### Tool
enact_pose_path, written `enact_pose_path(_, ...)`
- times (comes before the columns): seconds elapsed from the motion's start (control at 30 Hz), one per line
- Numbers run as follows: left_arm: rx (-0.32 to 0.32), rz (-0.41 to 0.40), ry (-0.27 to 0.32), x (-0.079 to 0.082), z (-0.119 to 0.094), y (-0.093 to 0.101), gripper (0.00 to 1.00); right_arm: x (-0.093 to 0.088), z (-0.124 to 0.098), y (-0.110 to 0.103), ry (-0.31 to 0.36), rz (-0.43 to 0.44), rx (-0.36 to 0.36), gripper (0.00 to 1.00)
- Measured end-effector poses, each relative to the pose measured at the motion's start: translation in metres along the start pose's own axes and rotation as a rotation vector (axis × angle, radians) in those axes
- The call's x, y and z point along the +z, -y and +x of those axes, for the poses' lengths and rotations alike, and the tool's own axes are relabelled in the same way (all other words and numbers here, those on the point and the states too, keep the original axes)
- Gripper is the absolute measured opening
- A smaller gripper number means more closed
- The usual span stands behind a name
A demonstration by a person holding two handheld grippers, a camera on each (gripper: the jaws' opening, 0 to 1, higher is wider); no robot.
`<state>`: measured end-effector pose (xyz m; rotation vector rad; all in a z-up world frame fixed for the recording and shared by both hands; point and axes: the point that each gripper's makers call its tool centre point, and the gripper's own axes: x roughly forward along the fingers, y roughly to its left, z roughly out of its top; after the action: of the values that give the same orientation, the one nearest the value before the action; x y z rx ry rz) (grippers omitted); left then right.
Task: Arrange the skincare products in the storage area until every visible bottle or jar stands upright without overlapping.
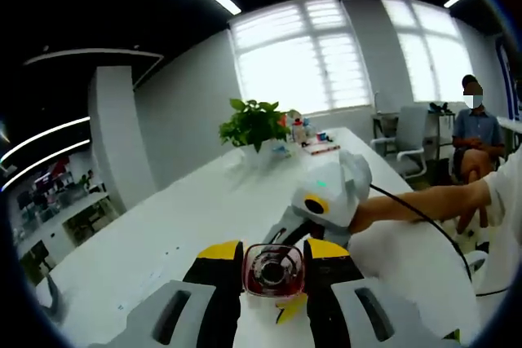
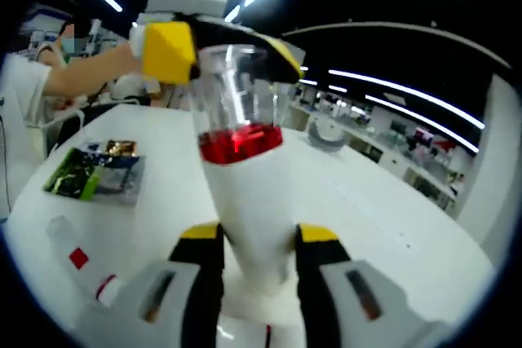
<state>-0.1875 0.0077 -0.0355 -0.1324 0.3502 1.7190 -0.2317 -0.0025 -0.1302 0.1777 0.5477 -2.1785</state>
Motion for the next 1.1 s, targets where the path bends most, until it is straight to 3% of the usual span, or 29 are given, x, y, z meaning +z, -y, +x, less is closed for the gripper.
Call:
enact_pose_path(0.07,-0.010,-0.006,0.022,0.006,0.003,0.000,0.28,0.002,0.002,-0.008,0.035,0.043,0.032,0.32)
enact_pose_path(0.37,-0.013,-0.006,0.054,0.018,0.016,0.003,0.28,0.005,0.003,-0.019,0.025,0.101,0.074,0.31)
enact_pose_path(0.93,-0.056,-0.075,0.090,0.020,-0.001,-0.002,0.28,0.016,0.007,-0.044,0.001,0.163,0.118,0.31)
enact_pose_path(1.1,-0.086,-0.040,0.088,0.018,-0.010,0.006,0.28,0.021,0.010,-0.054,-0.002,0.148,0.119,0.31)
